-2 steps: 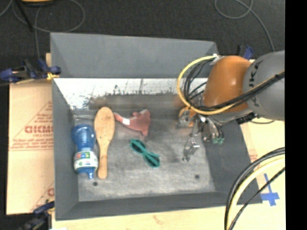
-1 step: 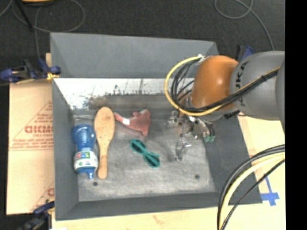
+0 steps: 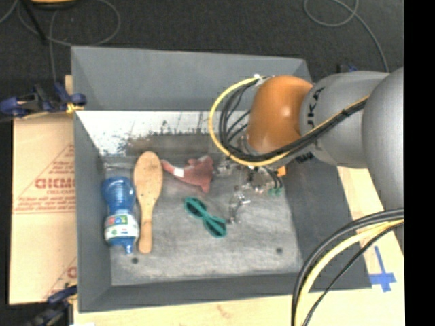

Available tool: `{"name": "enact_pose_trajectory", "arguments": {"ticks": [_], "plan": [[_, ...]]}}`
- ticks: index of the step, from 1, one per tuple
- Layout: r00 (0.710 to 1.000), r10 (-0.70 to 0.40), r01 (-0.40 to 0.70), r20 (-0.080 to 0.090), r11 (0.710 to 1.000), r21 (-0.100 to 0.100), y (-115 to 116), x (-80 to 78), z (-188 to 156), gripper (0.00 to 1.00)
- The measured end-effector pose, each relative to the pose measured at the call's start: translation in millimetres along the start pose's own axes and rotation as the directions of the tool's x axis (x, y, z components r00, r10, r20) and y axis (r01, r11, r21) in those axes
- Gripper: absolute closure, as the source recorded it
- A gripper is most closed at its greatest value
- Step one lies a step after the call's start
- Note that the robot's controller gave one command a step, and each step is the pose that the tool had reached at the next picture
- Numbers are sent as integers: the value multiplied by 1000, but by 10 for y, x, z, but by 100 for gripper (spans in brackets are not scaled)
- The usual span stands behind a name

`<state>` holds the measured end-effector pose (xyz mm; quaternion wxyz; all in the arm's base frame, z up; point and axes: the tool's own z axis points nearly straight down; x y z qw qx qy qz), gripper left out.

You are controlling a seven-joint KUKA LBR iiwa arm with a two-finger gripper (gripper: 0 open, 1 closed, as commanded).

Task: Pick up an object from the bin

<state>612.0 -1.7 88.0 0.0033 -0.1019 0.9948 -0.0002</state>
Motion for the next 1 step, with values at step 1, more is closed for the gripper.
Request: {"name": "enact_pose_trajectory", "arguments": {"ticks": [1], "plan": [[999, 35, -35, 0, 999, -1, 100, -34, 31, 0]]}}
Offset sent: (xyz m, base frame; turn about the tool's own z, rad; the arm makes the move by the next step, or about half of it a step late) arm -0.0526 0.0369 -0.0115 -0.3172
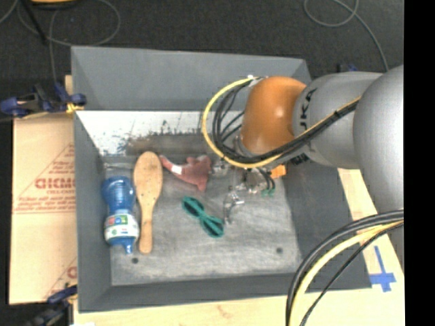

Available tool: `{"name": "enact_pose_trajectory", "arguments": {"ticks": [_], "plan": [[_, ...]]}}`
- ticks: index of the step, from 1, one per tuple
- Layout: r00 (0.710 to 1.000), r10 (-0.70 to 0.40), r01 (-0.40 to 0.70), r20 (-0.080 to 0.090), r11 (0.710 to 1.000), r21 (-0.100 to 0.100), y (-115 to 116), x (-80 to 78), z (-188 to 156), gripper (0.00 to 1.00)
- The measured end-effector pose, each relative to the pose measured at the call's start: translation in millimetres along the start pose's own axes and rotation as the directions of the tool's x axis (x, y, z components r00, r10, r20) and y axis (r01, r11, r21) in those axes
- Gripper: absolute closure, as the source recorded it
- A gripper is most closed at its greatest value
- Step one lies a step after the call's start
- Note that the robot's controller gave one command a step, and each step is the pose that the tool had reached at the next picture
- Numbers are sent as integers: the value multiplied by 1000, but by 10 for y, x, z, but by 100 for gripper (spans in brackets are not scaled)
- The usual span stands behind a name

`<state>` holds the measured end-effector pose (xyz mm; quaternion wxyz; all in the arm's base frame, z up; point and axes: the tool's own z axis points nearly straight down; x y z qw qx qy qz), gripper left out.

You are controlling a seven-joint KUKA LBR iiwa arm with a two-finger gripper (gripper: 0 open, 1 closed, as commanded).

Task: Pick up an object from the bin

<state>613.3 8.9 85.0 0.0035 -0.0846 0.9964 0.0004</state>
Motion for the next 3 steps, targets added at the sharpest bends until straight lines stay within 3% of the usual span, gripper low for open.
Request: {"name": "enact_pose_trajectory", "arguments": {"ticks": [1, 2, 3], "plan": [[999, -34, 34, -4, 999, 1, 161, 227, 35, 0], [953, -302, 302, -4, 953, 0, 213, 339, 75, 0], [936, -352, 352, -2, 936, 1, 353, 407, 93, 0]]}}
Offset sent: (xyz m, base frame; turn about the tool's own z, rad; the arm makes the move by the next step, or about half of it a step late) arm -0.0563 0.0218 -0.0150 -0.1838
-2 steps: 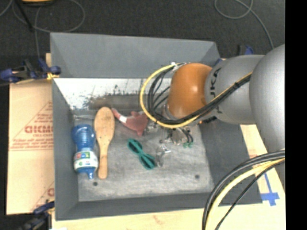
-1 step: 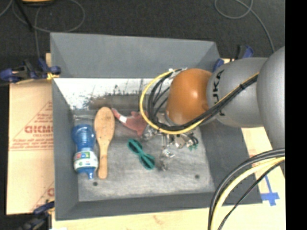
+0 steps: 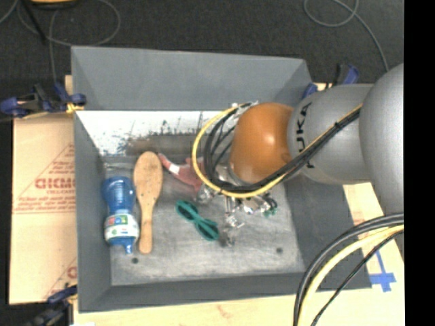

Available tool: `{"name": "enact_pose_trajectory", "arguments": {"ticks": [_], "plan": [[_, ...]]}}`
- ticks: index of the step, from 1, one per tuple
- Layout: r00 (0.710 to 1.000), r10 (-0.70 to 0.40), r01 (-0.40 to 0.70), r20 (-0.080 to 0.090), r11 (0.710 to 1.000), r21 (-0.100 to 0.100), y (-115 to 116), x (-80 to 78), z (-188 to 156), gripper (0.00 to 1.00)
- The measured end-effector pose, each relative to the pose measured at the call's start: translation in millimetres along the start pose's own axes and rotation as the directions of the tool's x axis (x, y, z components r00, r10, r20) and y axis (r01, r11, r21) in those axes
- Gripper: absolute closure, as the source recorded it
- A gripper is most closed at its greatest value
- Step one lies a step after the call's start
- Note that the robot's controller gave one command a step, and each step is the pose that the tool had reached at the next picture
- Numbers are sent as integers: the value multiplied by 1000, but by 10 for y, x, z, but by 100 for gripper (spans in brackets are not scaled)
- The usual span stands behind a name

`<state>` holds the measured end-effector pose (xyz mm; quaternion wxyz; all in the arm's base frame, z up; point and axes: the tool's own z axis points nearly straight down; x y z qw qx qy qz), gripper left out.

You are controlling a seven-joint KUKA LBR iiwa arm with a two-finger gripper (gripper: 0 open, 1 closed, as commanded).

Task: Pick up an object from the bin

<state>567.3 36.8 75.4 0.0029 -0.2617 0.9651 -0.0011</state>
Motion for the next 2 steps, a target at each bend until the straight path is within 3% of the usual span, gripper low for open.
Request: {"name": "enact_pose_trajectory", "arguments": {"ticks": [1, 2], "plan": [[956, -292, 292, -1, 956, -2, 304, -221, -31, 0], [947, -321, 321, 3, 947, 0, 365, -235, -30, 0]]}}
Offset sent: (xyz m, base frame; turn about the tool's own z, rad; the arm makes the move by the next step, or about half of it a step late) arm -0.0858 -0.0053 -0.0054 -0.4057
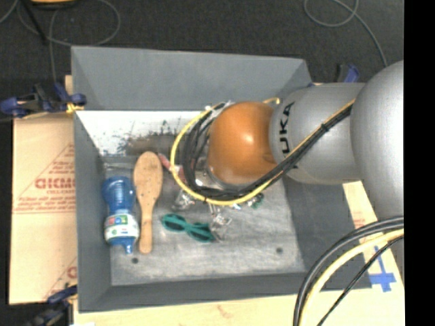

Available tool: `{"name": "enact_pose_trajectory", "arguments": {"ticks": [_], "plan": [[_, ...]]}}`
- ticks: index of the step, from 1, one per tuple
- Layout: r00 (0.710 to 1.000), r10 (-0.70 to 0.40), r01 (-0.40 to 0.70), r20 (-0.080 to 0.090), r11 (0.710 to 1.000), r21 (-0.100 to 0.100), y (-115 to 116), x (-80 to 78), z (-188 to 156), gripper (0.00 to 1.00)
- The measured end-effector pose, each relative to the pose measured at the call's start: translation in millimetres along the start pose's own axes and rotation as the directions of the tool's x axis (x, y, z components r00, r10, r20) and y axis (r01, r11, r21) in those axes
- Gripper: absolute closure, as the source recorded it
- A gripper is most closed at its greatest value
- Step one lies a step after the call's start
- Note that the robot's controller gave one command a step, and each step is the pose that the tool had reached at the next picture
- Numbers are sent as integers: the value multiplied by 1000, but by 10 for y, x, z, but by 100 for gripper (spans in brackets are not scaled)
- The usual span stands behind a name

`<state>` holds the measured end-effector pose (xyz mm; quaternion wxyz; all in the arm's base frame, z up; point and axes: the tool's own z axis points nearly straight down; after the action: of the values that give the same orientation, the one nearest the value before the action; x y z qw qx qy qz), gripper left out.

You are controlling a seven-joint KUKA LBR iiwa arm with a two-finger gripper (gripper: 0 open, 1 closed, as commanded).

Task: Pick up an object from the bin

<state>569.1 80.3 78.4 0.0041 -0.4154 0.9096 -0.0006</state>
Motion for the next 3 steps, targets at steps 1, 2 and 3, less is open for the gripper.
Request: {"name": "enact_pose_trajectory", "arguments": {"ticks": [1, 2, 3], "plan": [[1000, -4, 3, -6, 1000, -5, 218, 432, 27, 0], [987, -161, 161, 3, 987, -2, 501, -647, 41, 100], [987, -160, 160, 3, 987, -3, 501, -647, 41, 100]]}}
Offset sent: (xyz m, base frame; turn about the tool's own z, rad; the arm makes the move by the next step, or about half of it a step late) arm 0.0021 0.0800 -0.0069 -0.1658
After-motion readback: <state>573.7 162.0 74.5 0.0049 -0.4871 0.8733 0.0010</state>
